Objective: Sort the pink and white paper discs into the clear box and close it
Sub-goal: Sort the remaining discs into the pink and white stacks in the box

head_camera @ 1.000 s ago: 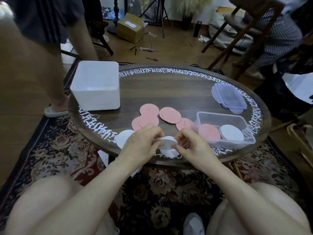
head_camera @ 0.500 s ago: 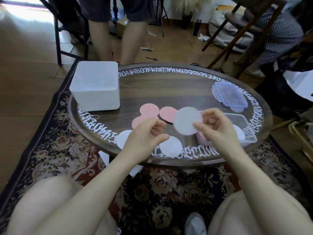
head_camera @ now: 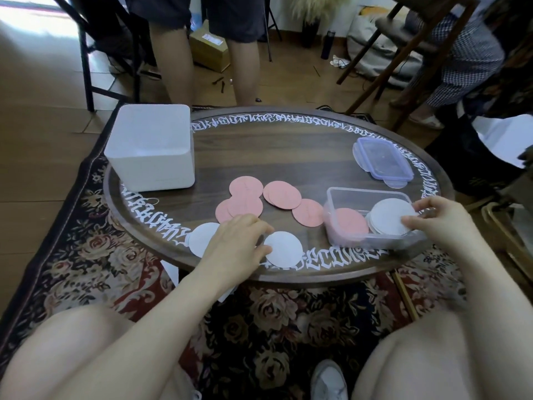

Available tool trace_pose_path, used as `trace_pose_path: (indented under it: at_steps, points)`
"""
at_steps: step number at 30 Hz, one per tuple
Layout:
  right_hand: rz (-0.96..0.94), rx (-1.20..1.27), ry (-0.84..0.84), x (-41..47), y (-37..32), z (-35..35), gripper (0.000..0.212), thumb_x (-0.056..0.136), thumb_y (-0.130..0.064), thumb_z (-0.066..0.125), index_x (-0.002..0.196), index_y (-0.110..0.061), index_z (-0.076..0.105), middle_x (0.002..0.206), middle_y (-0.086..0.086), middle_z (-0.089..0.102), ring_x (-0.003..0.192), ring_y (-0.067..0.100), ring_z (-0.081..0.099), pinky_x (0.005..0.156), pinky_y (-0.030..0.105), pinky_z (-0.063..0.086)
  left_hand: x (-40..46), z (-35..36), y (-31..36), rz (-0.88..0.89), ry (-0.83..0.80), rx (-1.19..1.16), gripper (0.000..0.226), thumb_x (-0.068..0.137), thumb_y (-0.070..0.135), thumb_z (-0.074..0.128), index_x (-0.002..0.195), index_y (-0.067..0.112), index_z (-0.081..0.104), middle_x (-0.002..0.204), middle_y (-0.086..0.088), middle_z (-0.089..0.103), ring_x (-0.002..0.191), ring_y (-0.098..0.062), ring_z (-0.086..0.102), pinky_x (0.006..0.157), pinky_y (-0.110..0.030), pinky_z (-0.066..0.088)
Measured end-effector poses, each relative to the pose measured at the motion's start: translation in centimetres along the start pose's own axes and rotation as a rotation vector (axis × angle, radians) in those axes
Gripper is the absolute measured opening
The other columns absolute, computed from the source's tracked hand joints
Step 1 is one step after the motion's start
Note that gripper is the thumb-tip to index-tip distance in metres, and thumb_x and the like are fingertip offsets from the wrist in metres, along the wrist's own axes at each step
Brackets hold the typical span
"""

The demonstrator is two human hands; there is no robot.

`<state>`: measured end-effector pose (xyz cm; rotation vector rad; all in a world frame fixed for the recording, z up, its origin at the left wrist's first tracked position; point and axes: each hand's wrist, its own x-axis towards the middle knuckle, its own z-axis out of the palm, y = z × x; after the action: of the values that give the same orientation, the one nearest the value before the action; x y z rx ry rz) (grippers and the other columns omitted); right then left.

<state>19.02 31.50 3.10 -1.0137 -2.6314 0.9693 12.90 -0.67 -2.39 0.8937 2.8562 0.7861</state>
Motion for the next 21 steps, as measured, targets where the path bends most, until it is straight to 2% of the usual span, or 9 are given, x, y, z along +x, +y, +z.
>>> trace_pose_path:
  at_steps: [2,5,9,13,17,19,21]
  points:
    - [0.041,-0.129,0.009,0.2,-0.2,0.2,0.018,0.075,-0.021,0.074,0.087,-0.019,0.061,0.084,0.003,0.065,0.084,0.027,0.059,0.073,0.037,0.045,-0.1,0.0,-0.1,-0.001,-0.004,-0.002,0.025,0.088,0.03,0.059,0.113,0.025,0.06,0.106,0.009,0.054,0.105,-0.014,0.046,0.09,-0.03,0.036]
    - [0.074,-0.317,0.025,0.0,-0.6,0.6,0.019,0.076,-0.026,0.067,0.093,-0.025,0.058,0.102,0.006,0.064,0.098,0.032,0.058,0.078,0.038,0.043,-0.3,0.0,-0.2,-0.013,-0.016,0.002,0.025,0.088,0.031,0.058,0.112,0.025,0.06,0.106,0.009,0.054,0.105,-0.014,0.046,0.09,-0.031,0.038]
    - [0.069,-0.456,0.057,-0.3,-1.0,1.0,0.021,0.077,-0.022,0.061,0.098,-0.023,0.059,0.11,0.015,0.064,0.101,0.036,0.059,0.078,0.037,0.042,-0.3,0.0,-0.3,-0.013,-0.03,0.007,0.024,0.089,0.032,0.057,0.111,0.025,0.06,0.101,0.01,0.051,0.104,-0.014,0.046,0.089,-0.031,0.037]
    - [0.071,-0.569,0.099,-0.4,-1.4,1.3,0.029,0.078,-0.024,0.066,0.106,-0.016,0.061,0.113,0.018,0.063,0.105,0.037,0.059,0.076,0.035,0.038,-0.4,0.0,-0.4,-0.01,-0.044,0.004,0.023,0.088,0.032,0.057,0.11,0.025,0.059,0.096,0.013,0.043,0.103,-0.014,0.044,0.087,-0.028,0.035]
    - [0.049,-0.539,0.113,-0.6,-1.2,1.1,0.032,0.077,-0.024,0.068,0.108,-0.018,0.06,0.115,0.015,0.062,0.105,0.036,0.058,0.079,0.037,0.04,-0.5,0.1,-0.6,-0.004,-0.041,0.005,0.023,0.088,0.032,0.057,0.109,0.025,0.06,0.095,0.013,0.042,0.103,-0.014,0.044,0.088,-0.028,0.035]
    - [-0.072,-0.455,0.148,-0.9,-1.1,1.3,0.027,0.078,-0.023,0.068,0.104,-0.019,0.06,0.109,0.009,0.061,0.1,0.032,0.058,0.079,0.037,0.042,-0.5,0.0,-0.6,-0.008,-0.039,0.008,0.022,0.087,0.032,0.057,0.108,0.026,0.06,0.094,0.013,0.043,0.103,-0.014,0.045,0.087,-0.028,0.036]
    - [-0.276,-0.298,0.182,-1.4,-1.3,2.0,0.018,0.08,-0.02,0.068,0.097,-0.021,0.062,0.098,0.001,0.059,0.091,0.026,0.057,0.074,0.035,0.041,-0.5,-0.1,-0.7,-0.019,-0.035,0.017,0.023,0.088,0.033,0.057,0.11,0.026,0.06,0.096,0.011,0.047,0.103,-0.015,0.047,0.088,-0.029,0.037]
